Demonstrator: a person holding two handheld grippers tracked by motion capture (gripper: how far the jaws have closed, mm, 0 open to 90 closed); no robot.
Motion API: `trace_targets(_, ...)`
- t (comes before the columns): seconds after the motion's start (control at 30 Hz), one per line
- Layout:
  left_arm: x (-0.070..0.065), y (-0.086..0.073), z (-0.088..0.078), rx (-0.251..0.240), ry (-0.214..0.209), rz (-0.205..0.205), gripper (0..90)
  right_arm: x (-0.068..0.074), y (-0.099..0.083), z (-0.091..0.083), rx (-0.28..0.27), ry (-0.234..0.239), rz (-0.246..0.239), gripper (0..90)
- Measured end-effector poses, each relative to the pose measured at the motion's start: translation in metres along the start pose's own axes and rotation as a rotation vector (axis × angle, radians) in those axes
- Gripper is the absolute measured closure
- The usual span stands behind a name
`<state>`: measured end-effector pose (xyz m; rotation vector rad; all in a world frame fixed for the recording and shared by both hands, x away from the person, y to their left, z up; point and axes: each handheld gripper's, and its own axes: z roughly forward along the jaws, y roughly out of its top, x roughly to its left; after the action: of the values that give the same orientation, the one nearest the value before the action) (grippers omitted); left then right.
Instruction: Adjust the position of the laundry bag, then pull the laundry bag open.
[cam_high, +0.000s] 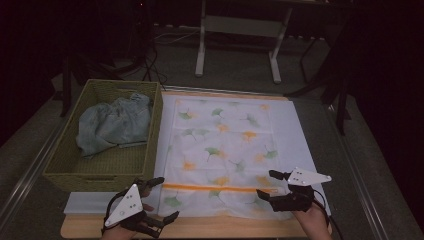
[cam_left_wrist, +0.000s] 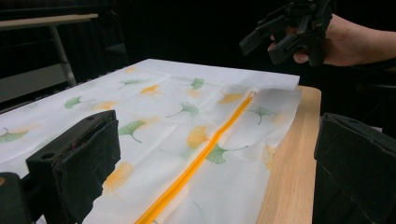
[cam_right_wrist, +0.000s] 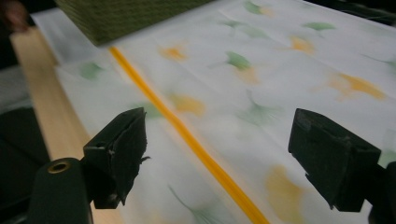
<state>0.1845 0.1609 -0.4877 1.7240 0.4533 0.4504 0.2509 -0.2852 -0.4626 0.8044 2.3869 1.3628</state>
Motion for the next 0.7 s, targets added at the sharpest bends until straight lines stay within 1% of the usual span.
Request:
trace_targets(0.03, 0.0, 0.0, 0.0, 0.0, 0.0, 0.0, 1.3, -0.005, -0.005, -0.006, -0.011, -0.012, -0.001, 18.8)
trace_targets(0.1, 0.0, 0.0, 0.0, 0.001, 0.002, -0.002, 1.3, -0.009, -0.008, -0.011, -0.01, -0.007, 0.012, 18.9)
trace_targets(0.13, 0.0, 0.0, 0.001, 0.001, 0.002, -0.005, 1.3, -0.011, -0.01, -0.014, -0.009, -0.007, 0.008, 19.0)
trace_targets(0.17, 0.0, 0.0, 0.001, 0.0, 0.001, -0.006, 1.3, -0.012, -0.011, -0.016, -0.008, 0.006, 0.009, 19.1)
trace_targets(0.2, 0.0, 0.0, 0.001, 0.003, 0.001, -0.004, 1.3, -0.015, -0.014, -0.018, 0.001, 0.036, 0.029, 19.1)
trace_targets(0.23, 0.0, 0.0, 0.001, 0.003, 0.001, -0.004, 1.3, -0.019, -0.017, -0.021, -0.008, 0.039, 0.052, 18.7)
trace_targets(0.27, 0.0, -0.001, 0.001, 0.003, 0.001, -0.003, 1.3, -0.019, -0.017, -0.021, -0.008, 0.039, 0.052, 18.7)
trace_targets(0.3, -0.001, -0.001, 0.001, 0.005, 0.001, -0.003, 1.3, -0.023, -0.021, -0.027, -0.038, 0.052, 0.063, 13.8)
trace_targets(0.37, -0.001, -0.001, 0.001, 0.005, 0.001, -0.003, 1.3, -0.024, -0.022, -0.028, -0.034, 0.055, 0.067, 14.2)
trace_targets(0.4, -0.001, -0.001, 0.001, 0.005, 0.001, -0.002, 1.3, -0.026, -0.025, -0.032, -0.044, 0.036, 0.068, 14.4)
trace_targets(0.43, -0.001, 0.0, 0.001, 0.004, 0.001, -0.002, 1.3, -0.026, -0.026, -0.033, -0.041, 0.029, 0.072, 14.5)
trace_targets(0.47, -0.001, 0.0, 0.001, 0.006, 0.002, 0.001, 1.3, -0.027, -0.027, -0.035, -0.033, 0.022, 0.071, 14.6)
trace_targets(0.53, -0.001, 0.0, 0.001, 0.006, 0.004, 0.001, 1.3, -0.027, -0.032, -0.037, -0.006, 0.001, 0.053, 15.6)
trace_targets(0.6, -0.001, 0.0, 0.001, 0.004, 0.003, -0.002, 1.3, -0.029, -0.038, -0.039, 0.026, -0.006, 0.067, 15.7)
trace_targets(0.63, -0.001, 0.0, 0.001, 0.005, 0.003, -0.003, 1.3, -0.031, -0.041, -0.039, 0.032, -0.014, 0.072, 17.8)
trace_targets(0.7, -0.001, 0.0, 0.002, 0.006, 0.002, -0.004, 1.3, -0.035, -0.047, -0.041, 0.047, -0.023, 0.095, 19.0)
